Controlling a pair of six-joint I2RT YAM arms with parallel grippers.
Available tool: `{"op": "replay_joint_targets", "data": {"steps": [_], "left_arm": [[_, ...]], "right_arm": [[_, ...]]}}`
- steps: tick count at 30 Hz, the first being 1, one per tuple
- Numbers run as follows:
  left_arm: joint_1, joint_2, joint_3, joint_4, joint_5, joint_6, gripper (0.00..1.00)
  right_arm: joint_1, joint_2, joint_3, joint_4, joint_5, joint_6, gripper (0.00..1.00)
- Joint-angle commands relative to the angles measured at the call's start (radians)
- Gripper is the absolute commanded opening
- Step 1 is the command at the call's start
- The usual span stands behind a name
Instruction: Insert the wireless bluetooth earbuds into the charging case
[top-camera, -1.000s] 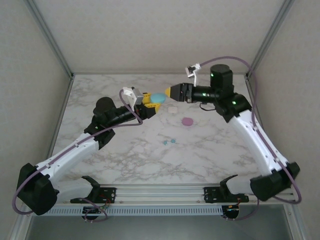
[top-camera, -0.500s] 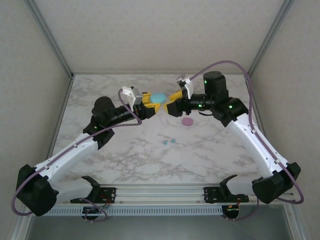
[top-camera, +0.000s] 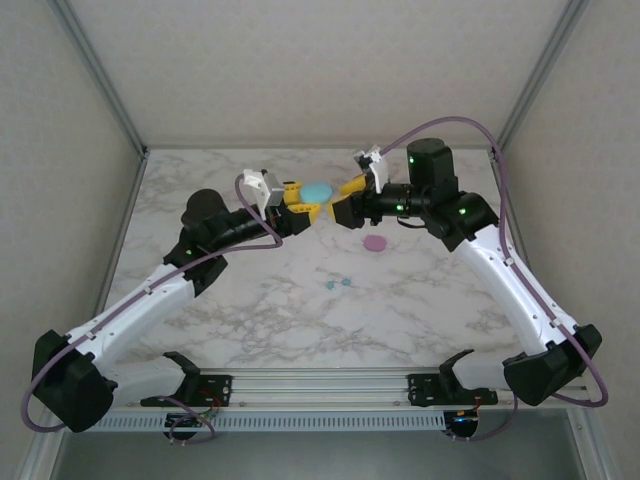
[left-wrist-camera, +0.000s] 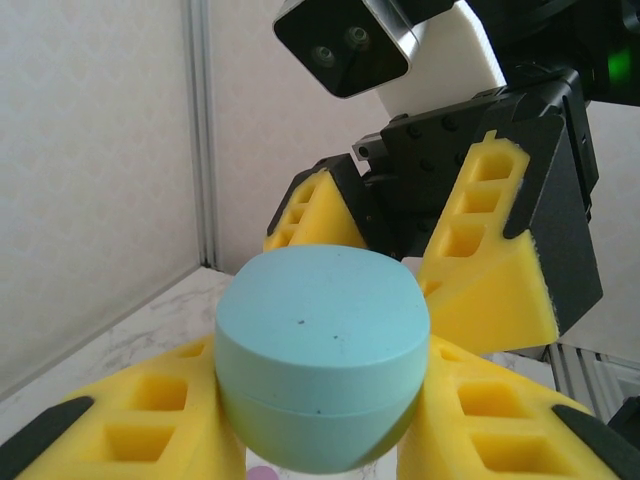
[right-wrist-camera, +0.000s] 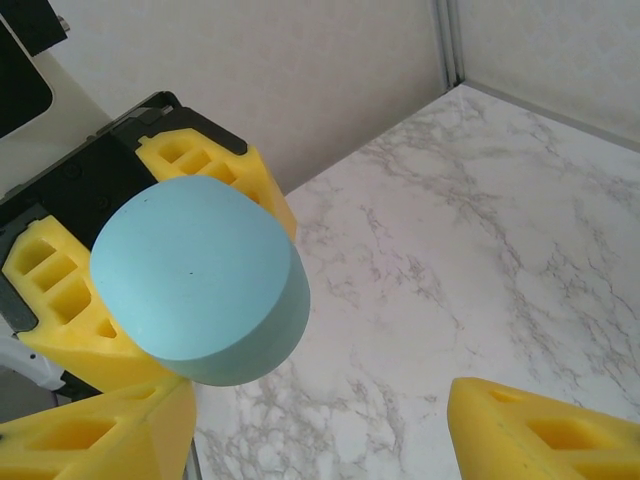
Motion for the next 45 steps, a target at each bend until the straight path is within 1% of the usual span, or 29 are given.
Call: {"op": "replay_joint_targets", "data": {"steps": [1, 3, 7, 11, 14, 18, 26, 32, 36, 45], "left_arm": [[-0.013, -0.013, 0.027, -0.034, 0.061, 0.023, 0.18], [-0.013, -0.015, 0.027, -0.04, 0.056, 0.028, 0.18], [-0.012, -0.02, 0.026, -0.043, 0.053, 0.032, 0.18], [-0.013, -0.02, 0.027, -0.05, 0.045, 0.036, 0.18], [-0.013, -0.023, 0.026, -0.054, 0.039, 0.041, 0.17], [-0.013, -0.023, 0.029, -0.06, 0.037, 0.045, 0.18], [-0.013, -0.02, 0.036, -0.083, 0.039, 0.058, 0.17], [-0.014, -0.017, 0.041, -0.089, 0.053, 0.062, 0.17], [-0.015, -0.015, 0.04, -0.101, 0.055, 0.068, 0.17], [-0.015, -0.009, 0.047, -0.125, 0.055, 0.084, 0.17]], "right_arm": [[-0.003, 0.024, 0.053, 0.048, -0.017, 0.052, 0.68], [-0.006, 0.032, 0.066, 0.039, -0.045, 0.056, 0.68], [-0.014, 0.044, 0.078, 0.023, -0.04, 0.066, 0.68], [-0.024, 0.061, 0.089, 0.015, -0.104, 0.078, 0.69], [-0.029, 0.075, 0.108, -0.006, -0.179, 0.081, 0.69], [-0.033, 0.086, 0.124, -0.027, -0.169, 0.093, 0.69], [-0.049, 0.094, 0.127, -0.01, -0.156, 0.139, 0.7], [-0.06, 0.094, 0.129, -0.009, -0.072, 0.164, 0.7], [-0.07, 0.092, 0.126, 0.03, -0.096, 0.201, 0.71], [-0.078, 0.102, 0.139, 0.03, -0.123, 0.229, 0.73]]}}
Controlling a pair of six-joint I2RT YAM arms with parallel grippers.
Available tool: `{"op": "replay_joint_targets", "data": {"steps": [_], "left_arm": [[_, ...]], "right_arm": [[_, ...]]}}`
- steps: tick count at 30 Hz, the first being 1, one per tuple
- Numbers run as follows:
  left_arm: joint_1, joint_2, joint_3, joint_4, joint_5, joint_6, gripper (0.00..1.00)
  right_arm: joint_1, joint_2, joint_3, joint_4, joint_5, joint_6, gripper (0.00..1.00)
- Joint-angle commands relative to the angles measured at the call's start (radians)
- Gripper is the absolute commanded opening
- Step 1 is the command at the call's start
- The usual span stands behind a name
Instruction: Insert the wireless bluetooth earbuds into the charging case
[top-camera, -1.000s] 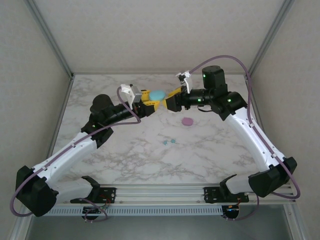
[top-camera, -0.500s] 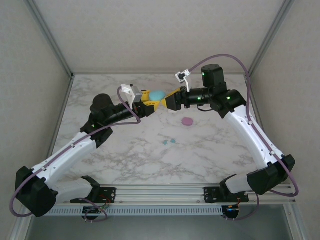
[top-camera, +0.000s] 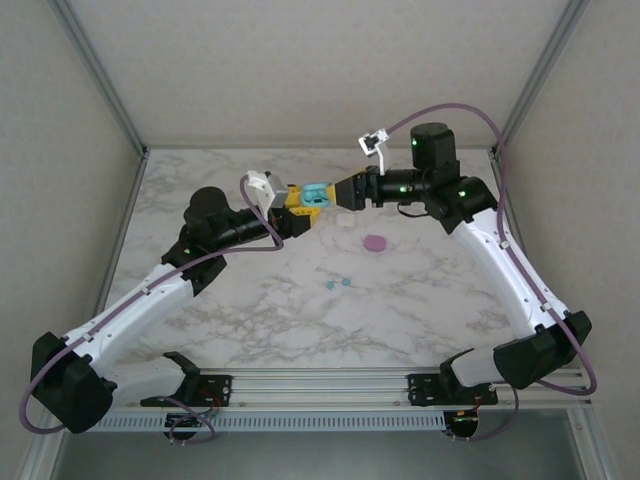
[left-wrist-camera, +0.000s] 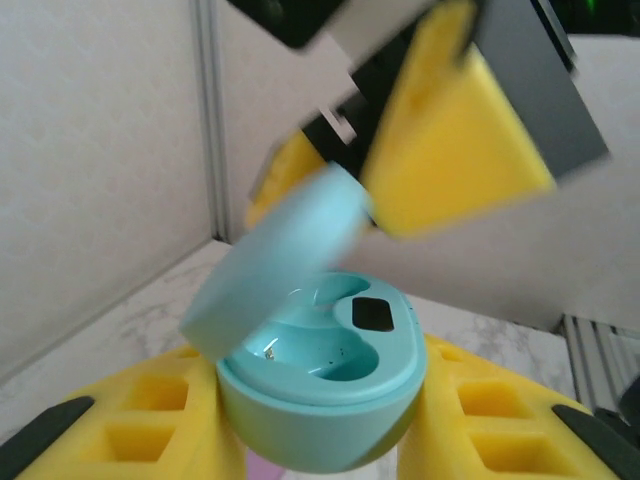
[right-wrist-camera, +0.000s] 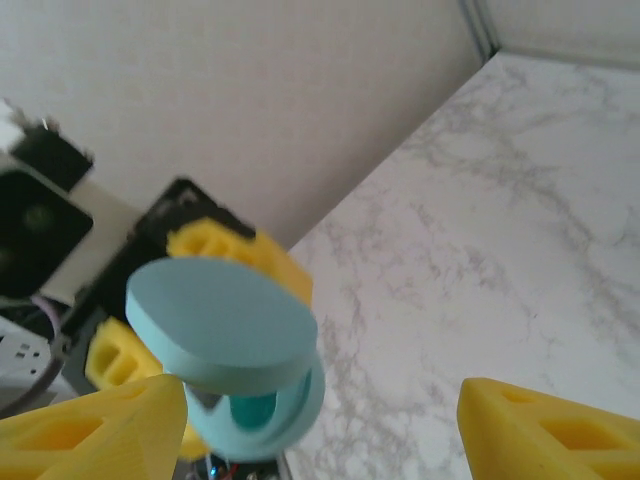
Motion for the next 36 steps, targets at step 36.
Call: {"op": "replay_joint_targets", "data": {"steps": [36], "left_arm": [[-0.005, -0.085, -0.091, 0.074, -0.122, -0.058, 0.18]], "right_arm": [[-0.087, -0.055, -0.098, -0.25, 0.517, 0.041, 0.58]]}}
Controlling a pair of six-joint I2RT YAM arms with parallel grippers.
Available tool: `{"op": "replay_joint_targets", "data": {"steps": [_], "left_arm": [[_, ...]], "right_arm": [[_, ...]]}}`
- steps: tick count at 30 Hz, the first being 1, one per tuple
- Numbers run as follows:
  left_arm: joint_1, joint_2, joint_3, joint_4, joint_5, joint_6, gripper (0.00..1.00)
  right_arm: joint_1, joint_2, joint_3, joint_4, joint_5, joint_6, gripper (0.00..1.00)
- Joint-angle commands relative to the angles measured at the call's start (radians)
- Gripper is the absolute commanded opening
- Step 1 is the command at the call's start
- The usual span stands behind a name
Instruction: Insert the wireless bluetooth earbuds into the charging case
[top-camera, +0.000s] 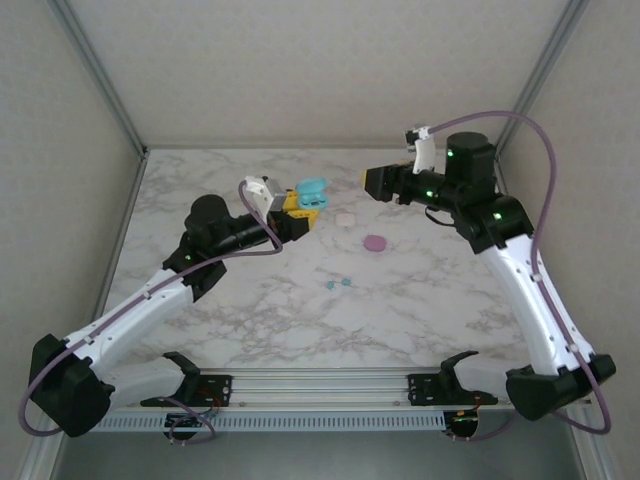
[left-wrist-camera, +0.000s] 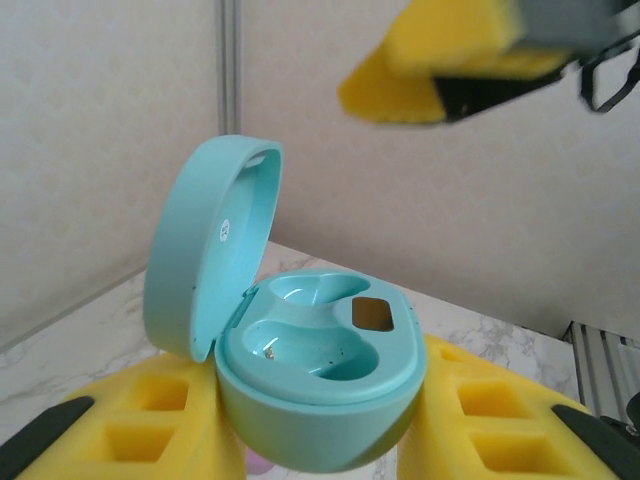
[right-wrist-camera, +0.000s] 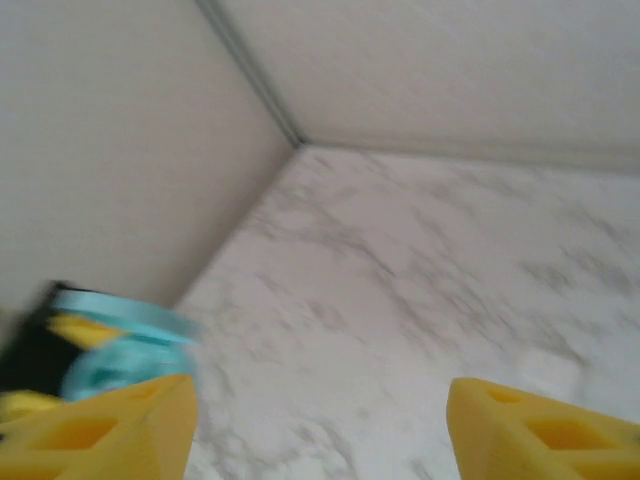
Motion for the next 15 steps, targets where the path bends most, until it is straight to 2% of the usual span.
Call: {"op": "replay_joint_targets", "data": {"steps": [1, 4, 12, 15], "left_arm": [[0.0, -0.068, -0.027, 0.028, -0.054, -0.01, 0.18], [-0.001, -0.118, -0.043, 0.002, -0.083, -0.001, 0.19], [-0.002, -0.213, -0.07, -0.064, -0.149, 0.019, 0.19], [-0.001, -0.225, -0.067, -0.073, -0.159, 0.024, 0.19]], "right_arm": [[-0.019, 0.144, -0.041, -0.221, 0.128, 0.001, 0.51], [-0.017, 0.255, -0.081, -0.256, 0.033, 0.005, 0.39], [0.086, 0.434, -0.191, -0.201, 0.014, 0.026, 0.39], [0.133, 0.498, -0.169, -0.21, 0.062, 0.018, 0.39]]}}
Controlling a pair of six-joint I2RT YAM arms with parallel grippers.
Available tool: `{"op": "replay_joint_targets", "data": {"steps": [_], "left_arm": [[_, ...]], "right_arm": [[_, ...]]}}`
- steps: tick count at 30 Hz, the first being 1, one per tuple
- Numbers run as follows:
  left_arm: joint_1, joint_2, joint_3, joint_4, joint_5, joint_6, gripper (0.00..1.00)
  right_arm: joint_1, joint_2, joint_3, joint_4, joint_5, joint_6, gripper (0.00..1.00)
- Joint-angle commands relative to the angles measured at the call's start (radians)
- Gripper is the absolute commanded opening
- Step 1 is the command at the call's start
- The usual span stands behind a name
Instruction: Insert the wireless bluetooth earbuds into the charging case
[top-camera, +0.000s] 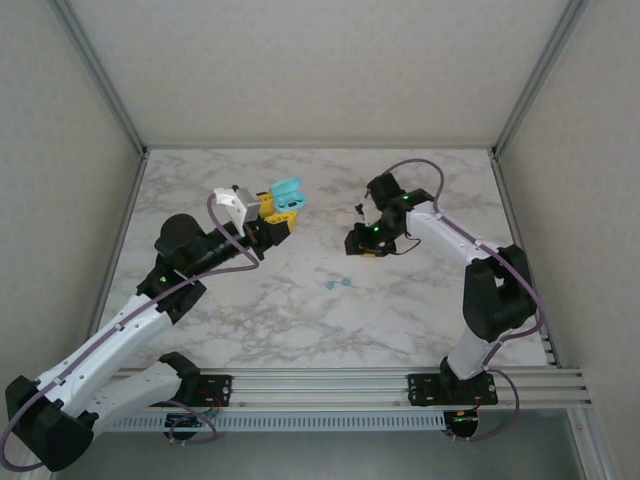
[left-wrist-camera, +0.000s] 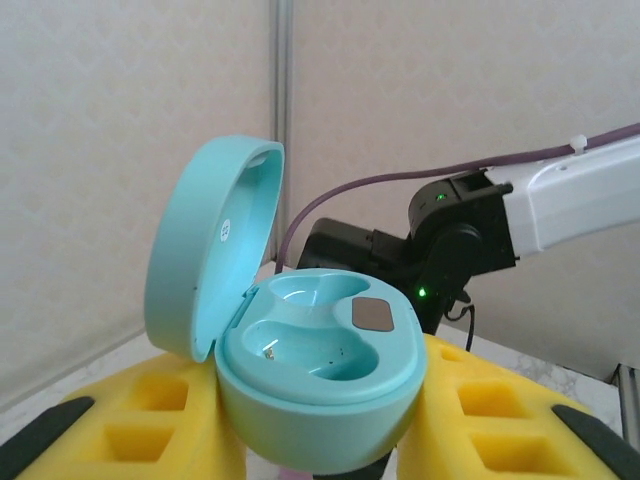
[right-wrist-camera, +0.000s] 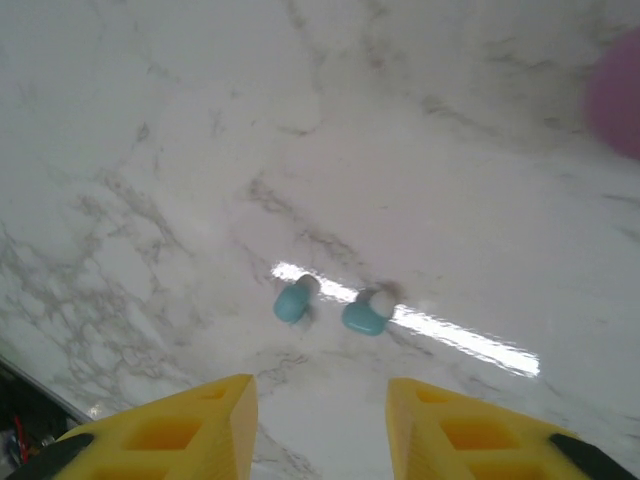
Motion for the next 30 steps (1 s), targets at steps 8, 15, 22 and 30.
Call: {"op": "replay_joint_targets", "data": {"steps": [8, 15, 22, 30], "left_arm": [[-0.002, -0.03, 0.006, -0.039, -0.051, 0.026, 0.2], [-0.001, -0.044, 0.001, -0.053, -0.061, 0.04, 0.2], [-0.001, -0.048, -0.008, -0.051, -0.063, 0.044, 0.21], [-0.001, -0.046, -0.012, -0.05, -0.062, 0.045, 0.21]], "right_arm": [[0.157, 0.198, 0.127, -0.07, 0.136, 0.118, 0.34], [0.218, 0.301, 0.194, -0.131, 0.226, 0.238, 0.33], [0.245, 0.327, 0.214, -0.132, 0.229, 0.269, 0.35], [0.278, 0.352, 0.222, -0.132, 0.249, 0.305, 0.36]]}}
